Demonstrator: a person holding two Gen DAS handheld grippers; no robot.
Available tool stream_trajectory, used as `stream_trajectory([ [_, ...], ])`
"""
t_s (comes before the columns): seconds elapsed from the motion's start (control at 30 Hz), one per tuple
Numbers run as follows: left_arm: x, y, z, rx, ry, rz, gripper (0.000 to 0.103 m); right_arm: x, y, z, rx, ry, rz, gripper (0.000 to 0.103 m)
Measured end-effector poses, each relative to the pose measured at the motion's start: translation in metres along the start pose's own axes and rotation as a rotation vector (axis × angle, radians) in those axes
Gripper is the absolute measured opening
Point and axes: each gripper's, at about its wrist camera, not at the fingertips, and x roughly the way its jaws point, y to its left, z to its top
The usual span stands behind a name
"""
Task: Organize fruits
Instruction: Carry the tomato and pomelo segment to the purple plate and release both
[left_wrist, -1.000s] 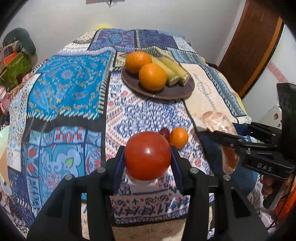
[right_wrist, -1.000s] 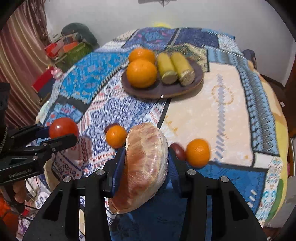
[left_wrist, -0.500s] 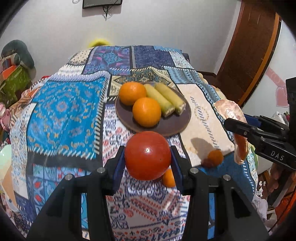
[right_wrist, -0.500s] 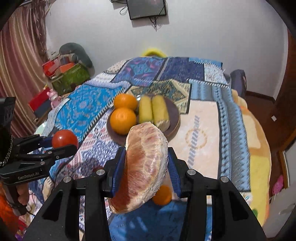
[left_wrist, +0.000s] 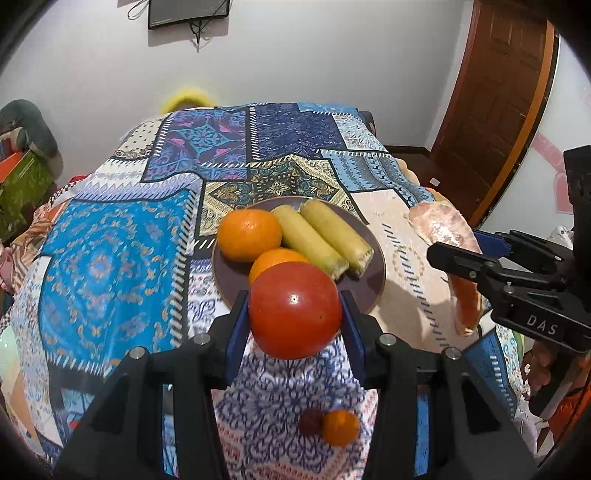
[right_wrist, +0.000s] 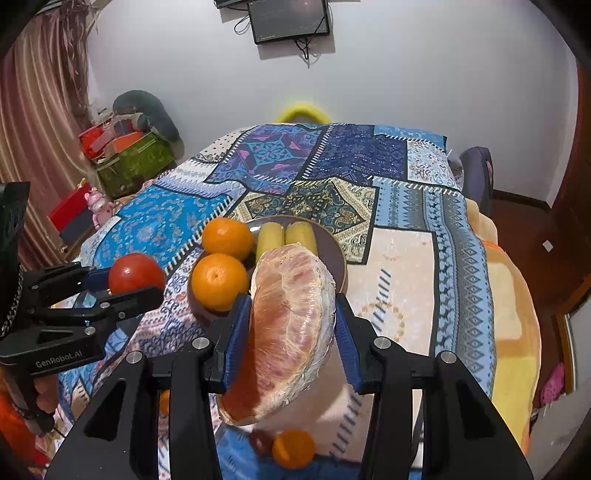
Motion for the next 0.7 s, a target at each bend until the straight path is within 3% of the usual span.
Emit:
stream_trajectory([
  [0.4, 0.036, 0.004, 0.035, 0.006, -0.02, -0.003, 0.046, 0.05, -0.007, 0.031, -0.021, 0.019, 0.015, 0.041],
  [0.7, 0.057, 0.024, 0.042, -0.022, -0.011, 0.008, 0.046, 0.098, -0.006, 0.046, -0.027, 0.069, 0.063, 0.041],
])
